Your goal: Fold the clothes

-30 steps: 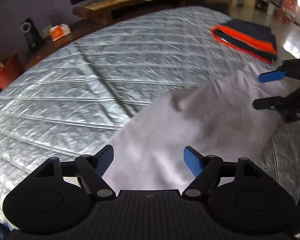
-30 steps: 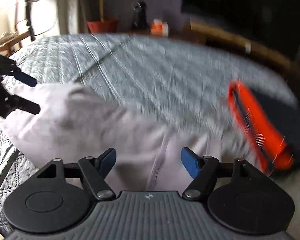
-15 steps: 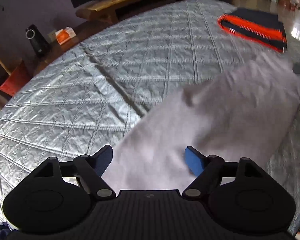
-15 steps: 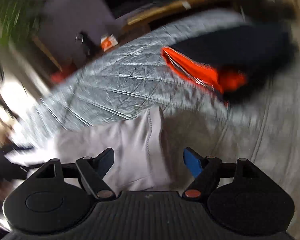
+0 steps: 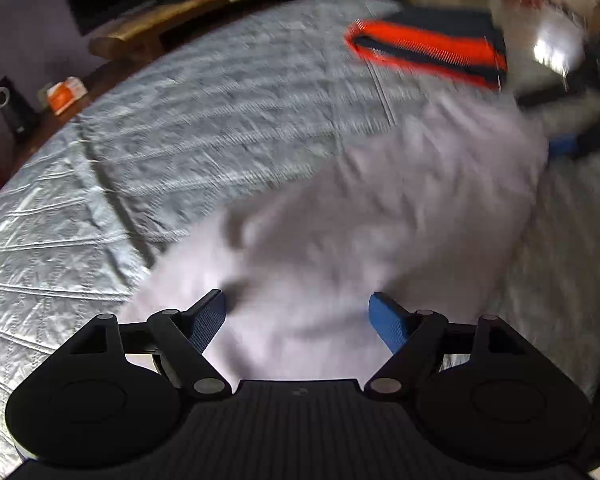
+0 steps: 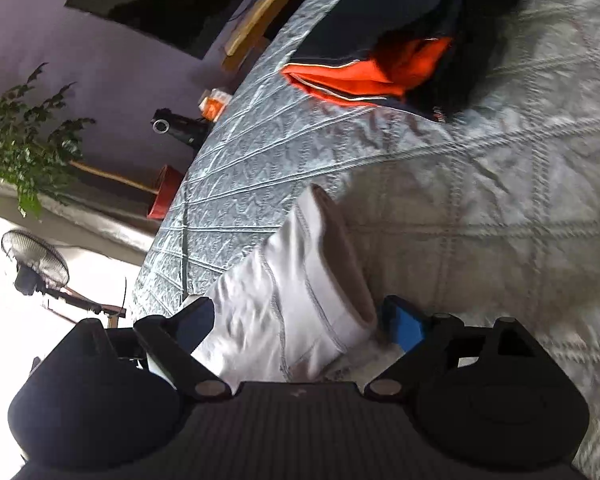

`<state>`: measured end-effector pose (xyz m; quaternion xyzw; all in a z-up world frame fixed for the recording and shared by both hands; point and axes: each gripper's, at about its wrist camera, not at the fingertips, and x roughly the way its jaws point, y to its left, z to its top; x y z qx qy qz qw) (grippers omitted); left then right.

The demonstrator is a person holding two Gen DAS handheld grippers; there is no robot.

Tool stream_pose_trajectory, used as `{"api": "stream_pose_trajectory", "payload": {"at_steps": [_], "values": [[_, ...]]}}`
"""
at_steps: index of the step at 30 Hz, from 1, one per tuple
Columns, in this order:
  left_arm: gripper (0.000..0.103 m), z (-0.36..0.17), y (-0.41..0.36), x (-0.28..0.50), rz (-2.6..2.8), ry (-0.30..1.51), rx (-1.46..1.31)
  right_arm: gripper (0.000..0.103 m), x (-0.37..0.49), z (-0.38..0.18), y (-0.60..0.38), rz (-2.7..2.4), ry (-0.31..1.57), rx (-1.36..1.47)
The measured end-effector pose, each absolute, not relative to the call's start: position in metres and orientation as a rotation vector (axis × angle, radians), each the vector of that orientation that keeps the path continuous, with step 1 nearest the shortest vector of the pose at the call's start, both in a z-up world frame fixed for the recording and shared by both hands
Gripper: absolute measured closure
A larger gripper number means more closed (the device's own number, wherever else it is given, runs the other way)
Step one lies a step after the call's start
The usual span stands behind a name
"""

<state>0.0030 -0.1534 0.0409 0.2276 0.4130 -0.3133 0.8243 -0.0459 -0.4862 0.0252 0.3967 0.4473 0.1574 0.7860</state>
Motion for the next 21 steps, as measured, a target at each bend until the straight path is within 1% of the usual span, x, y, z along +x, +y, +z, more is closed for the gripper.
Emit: {"api": "stream_pose_trajectory", "payload": {"at_steps": [4,5,6,8,9,10,11,12,15,17,19,21], "values": [[0.015,0.036,-0.156,0.002,-0.666,0.878,0.504,0.012,-0.03,0.036,-0.467,0.399,0.966,0.685],[0.015,0.035,-0.156,0.001,-0.666,0.878,0.509,0.01,-0.026,0.036,-0.462,0.415,0.966,0.654],[0.014,0.034,-0.157,0.001,-0.666,0.878,0.515,0.006,-0.023,0.035,-0.46,0.431,0.965,0.637],[0.014,0.032,-0.158,0.0,-0.667,0.878,0.525,0.005,-0.02,0.034,-0.463,0.455,0.965,0.647],[0.014,0.03,-0.158,0.0,-0.667,0.878,0.53,0.016,-0.02,0.033,-0.464,0.459,0.971,0.644],[0.014,0.029,-0.159,-0.001,-0.667,0.878,0.535,0.051,-0.018,0.031,-0.465,0.461,0.991,0.651],[0.014,0.028,-0.159,-0.001,-0.667,0.878,0.54,0.069,-0.021,0.028,-0.469,0.465,1.021,0.671],[0.014,0.027,-0.16,-0.001,-0.667,0.878,0.545,0.079,-0.026,0.024,-0.474,0.474,1.041,0.696],[0.014,0.026,-0.16,-0.002,-0.666,0.878,0.546,0.078,-0.028,0.014,-0.484,0.49,1.037,0.778],[0.014,0.026,-0.159,-0.002,-0.666,0.879,0.543,0.074,-0.029,0.009,-0.49,0.505,1.035,0.845],[0.014,0.027,-0.159,-0.003,-0.667,0.878,0.544,0.067,-0.028,0.006,-0.494,0.518,1.031,0.893],[0.014,0.027,-0.159,-0.003,-0.667,0.876,0.545,0.069,-0.027,0.006,-0.494,0.505,1.039,0.894]]}}
